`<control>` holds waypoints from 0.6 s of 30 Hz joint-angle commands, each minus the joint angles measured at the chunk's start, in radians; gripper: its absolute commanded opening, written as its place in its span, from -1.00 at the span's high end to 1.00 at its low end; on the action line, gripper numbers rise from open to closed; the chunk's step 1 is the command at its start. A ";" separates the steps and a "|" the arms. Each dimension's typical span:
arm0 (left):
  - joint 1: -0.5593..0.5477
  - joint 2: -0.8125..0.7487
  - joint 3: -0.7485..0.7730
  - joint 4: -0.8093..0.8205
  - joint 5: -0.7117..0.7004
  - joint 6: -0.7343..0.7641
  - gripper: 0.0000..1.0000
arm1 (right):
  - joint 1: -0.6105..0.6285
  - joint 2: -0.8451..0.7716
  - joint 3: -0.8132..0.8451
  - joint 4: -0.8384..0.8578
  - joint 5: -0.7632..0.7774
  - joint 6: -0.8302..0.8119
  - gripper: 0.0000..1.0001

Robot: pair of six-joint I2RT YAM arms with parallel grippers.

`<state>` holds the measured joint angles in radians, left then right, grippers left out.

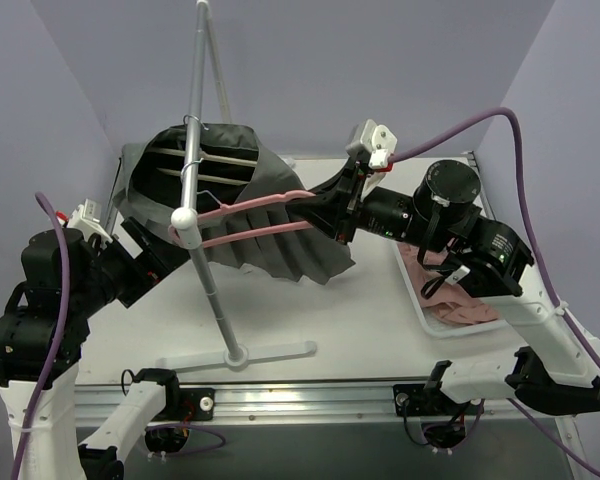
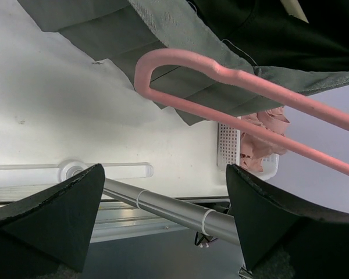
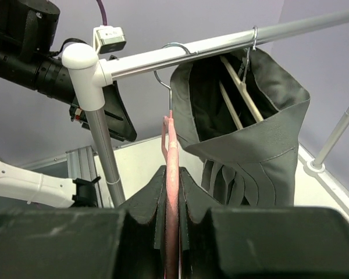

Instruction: Remove the skirt from the hanger

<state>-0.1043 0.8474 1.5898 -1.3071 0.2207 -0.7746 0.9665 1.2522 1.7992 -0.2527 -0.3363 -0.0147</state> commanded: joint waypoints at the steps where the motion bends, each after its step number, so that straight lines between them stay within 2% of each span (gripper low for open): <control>1: -0.003 0.002 0.032 -0.020 -0.010 0.015 -0.86 | 0.015 -0.051 -0.012 0.101 0.059 0.085 1.00; 4: -0.003 -0.005 0.015 -0.024 -0.017 0.011 -0.82 | 0.035 -0.083 -0.053 0.087 0.086 0.139 1.00; 8: -0.003 -0.019 -0.002 -0.023 -0.027 0.006 -0.84 | 0.043 -0.132 -0.135 0.079 0.103 0.212 0.81; 10: -0.003 -0.024 0.001 -0.023 -0.037 0.008 -0.86 | 0.044 -0.139 -0.147 0.031 0.131 0.257 0.59; 13: -0.003 -0.030 0.018 -0.038 -0.050 0.005 -0.87 | 0.044 -0.123 -0.124 -0.072 0.172 0.311 0.43; 14: -0.003 -0.030 0.022 -0.041 -0.058 0.001 -0.87 | 0.044 -0.119 -0.118 -0.097 0.184 0.330 0.25; 16: -0.003 -0.037 0.029 -0.052 -0.064 -0.002 -0.88 | 0.044 -0.102 -0.098 -0.164 0.194 0.367 0.12; 18: -0.003 -0.042 0.038 -0.061 -0.075 -0.003 -0.89 | 0.044 -0.088 -0.084 -0.224 0.200 0.390 -0.15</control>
<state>-0.1040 0.8165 1.5906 -1.3441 0.1745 -0.7734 1.0042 1.1427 1.6749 -0.3874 -0.1783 0.2993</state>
